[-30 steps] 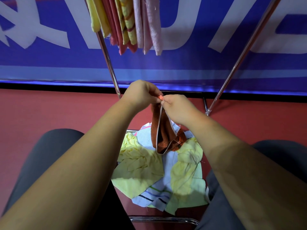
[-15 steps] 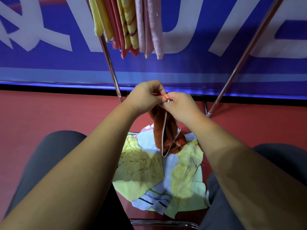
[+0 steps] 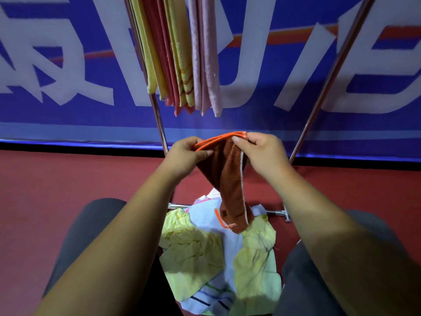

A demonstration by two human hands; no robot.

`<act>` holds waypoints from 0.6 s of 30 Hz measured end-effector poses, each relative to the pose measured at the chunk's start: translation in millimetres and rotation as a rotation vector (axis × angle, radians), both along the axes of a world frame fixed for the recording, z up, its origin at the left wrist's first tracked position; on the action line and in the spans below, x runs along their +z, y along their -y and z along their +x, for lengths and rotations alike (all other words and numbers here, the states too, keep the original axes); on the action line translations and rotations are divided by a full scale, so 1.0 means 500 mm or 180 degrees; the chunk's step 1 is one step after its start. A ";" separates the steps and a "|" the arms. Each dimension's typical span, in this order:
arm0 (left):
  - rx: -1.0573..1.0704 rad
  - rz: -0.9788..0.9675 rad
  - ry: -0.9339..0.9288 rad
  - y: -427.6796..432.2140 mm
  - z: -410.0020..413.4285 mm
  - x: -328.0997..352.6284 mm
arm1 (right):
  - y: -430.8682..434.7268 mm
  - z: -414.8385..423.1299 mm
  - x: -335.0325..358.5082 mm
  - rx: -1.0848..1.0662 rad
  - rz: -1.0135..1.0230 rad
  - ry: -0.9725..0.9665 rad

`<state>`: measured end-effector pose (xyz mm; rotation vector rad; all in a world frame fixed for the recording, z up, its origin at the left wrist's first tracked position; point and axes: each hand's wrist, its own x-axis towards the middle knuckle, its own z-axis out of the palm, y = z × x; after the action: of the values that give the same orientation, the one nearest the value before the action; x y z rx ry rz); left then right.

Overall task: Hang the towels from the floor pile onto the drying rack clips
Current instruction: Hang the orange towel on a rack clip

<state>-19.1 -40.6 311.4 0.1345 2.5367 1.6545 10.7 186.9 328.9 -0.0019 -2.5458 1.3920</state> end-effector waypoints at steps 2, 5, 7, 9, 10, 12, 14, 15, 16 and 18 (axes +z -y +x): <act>0.0056 0.0539 -0.0028 -0.004 0.009 0.050 | -0.012 0.003 0.046 -0.0036 -0.0076 -0.0064; 0.0201 0.1122 -0.0278 -0.012 0.014 0.146 | -0.023 0.004 0.140 -0.0085 -0.0290 -0.0281; 0.0277 0.1357 -0.0440 -0.016 0.012 0.219 | -0.027 0.003 0.207 -0.0107 -0.0444 -0.0464; 0.0293 0.1459 -0.0599 -0.018 0.013 0.292 | -0.033 -0.001 0.265 -0.0153 -0.0570 -0.0607; 0.0267 0.1443 -0.0705 -0.019 0.014 0.333 | -0.036 -0.002 0.298 -0.0156 -0.0637 -0.0633; 0.0198 0.1299 -0.0910 -0.016 0.015 0.396 | -0.042 -0.007 0.344 -0.0052 -0.0795 -0.0589; 0.0149 0.1112 -0.1145 -0.013 0.015 0.451 | -0.044 -0.004 0.391 0.0090 -0.1032 -0.0572; 0.0148 0.1033 -0.1269 -0.011 0.015 0.478 | -0.043 0.000 0.415 0.0143 -0.1188 -0.0577; 0.0153 0.0976 -0.1382 -0.011 0.015 0.503 | -0.041 0.005 0.439 0.0193 -0.1349 -0.0577; 0.0185 0.0817 -0.1605 -0.011 0.015 0.548 | -0.037 0.005 0.479 0.0270 -0.1590 -0.0558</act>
<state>-11.6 -35.4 585.6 0.5722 2.6563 2.1999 13.3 205.6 568.4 0.1350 -2.0223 1.9294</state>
